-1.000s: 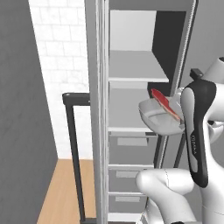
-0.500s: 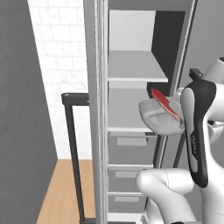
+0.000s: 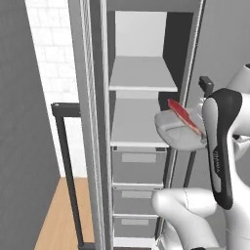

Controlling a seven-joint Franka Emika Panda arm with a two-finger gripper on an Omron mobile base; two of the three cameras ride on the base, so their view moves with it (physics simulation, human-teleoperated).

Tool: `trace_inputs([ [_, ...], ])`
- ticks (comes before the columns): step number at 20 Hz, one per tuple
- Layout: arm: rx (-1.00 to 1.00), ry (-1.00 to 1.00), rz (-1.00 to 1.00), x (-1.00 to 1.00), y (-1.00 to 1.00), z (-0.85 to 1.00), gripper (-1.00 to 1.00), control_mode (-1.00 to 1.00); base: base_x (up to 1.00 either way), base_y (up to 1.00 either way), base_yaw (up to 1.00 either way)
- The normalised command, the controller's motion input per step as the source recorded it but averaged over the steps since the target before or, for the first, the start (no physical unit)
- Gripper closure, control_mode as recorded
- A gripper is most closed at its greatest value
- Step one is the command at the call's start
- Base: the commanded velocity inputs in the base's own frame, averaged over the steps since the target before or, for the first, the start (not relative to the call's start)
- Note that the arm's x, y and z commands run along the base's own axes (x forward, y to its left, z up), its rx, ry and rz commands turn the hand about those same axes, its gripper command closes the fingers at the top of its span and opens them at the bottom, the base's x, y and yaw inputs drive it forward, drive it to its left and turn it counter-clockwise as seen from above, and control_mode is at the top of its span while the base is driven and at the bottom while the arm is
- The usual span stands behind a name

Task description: Take the meat container that has the steak and place it on the second highest rack of the freezer. Then take the vegetable container that has the mushroom and corn and place it on the highest rack of the freezer.

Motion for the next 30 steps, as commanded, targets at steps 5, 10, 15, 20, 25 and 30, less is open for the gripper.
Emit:
trace_inputs([
  [5, 0.00, 0.00, 0.00, 0.00, 0.00, 0.00, 1.00, 1.00, 0.20, 0.46, 0.00],
  [10, 0.00, 0.00, 0.00, 0.00, 0.00, 0.00, 1.00, 1.00, 0.14, 0.79, 0.00],
  [15, 0.00, 0.00, 0.00, 0.00, 0.00, 0.00, 1.00, 1.00, 0.22, 0.63, 0.00],
  [20, 0.00, 0.00, 0.00, 0.00, 0.00, 0.00, 1.00, 1.00, 0.53, 0.55, 0.00],
  [25, 0.00, 0.00, 0.00, 0.00, 0.00, 0.00, 1.00, 1.00, 0.85, 0.10, 0.00],
  [30, 0.00, 0.00, 0.00, 0.00, 0.00, 0.00, 1.00, 1.00, 0.82, 0.00, 0.05],
])
